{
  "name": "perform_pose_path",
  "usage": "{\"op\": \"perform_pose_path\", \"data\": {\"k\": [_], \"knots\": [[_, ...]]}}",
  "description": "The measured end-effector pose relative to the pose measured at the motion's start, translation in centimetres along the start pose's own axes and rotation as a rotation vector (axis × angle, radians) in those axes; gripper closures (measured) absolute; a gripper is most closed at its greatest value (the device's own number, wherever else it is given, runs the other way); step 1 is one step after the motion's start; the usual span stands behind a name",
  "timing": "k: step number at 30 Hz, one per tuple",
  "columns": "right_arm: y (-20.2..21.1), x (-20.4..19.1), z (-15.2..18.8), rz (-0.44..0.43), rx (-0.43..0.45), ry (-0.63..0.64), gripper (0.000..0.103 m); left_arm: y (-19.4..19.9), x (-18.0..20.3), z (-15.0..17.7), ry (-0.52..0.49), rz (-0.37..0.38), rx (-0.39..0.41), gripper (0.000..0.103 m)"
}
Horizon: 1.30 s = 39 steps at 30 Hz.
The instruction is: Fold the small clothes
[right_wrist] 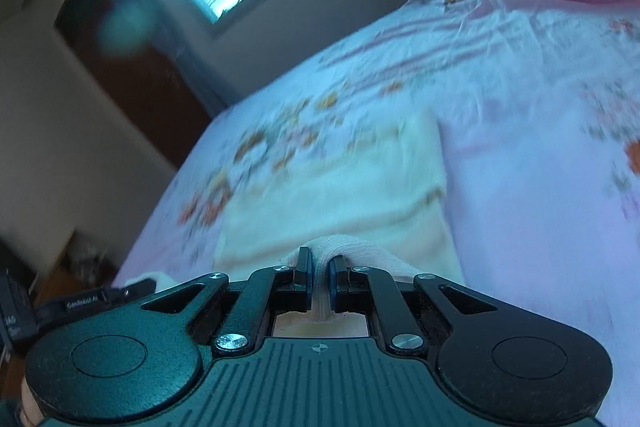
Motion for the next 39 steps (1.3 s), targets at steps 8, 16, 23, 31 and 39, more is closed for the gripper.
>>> {"op": "perform_pose_path", "data": {"k": [8, 16, 23, 31, 39], "knots": [[-11.9, 3.5, -9.4, 0.069, 0.047, 0.016, 0.096, -11.9, -2.0, -7.5, 0.069, -0.058, 0.023, 0.098], [-21.8, 10.0, -11.1, 0.202, -0.034, -0.059, 0.095, -20.4, -7.1, -5.4, 0.210, -0.184, -0.133, 0.089], [-22.3, 8.8, -13.0, 0.171, -0.046, -0.065, 0.069, -19.3, -7.1, -10.1, 0.141, -0.216, -0.068, 0.083], [-19.3, 7.1, -14.5, 0.184, 0.022, 0.003, 0.021, -17.8, -7.0, -8.5, 0.020, -0.233, -0.132, 0.078], [-17.1, 7.0, -8.4, 0.205, -0.012, 0.122, 0.021, -17.1, -6.1, -2.1, -0.210, -0.287, -0.247, 0.078]]}}
Point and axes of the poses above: each gripper's, at about its wrist camera, not at the fingertips, and y roughly against the way its jaws point, x to its right, z to its underside, the point moved 9 cm from there along -y, roughly the way its jaws point, and after that the axes turned 7 degrees about -y, right-handed, at the moved point
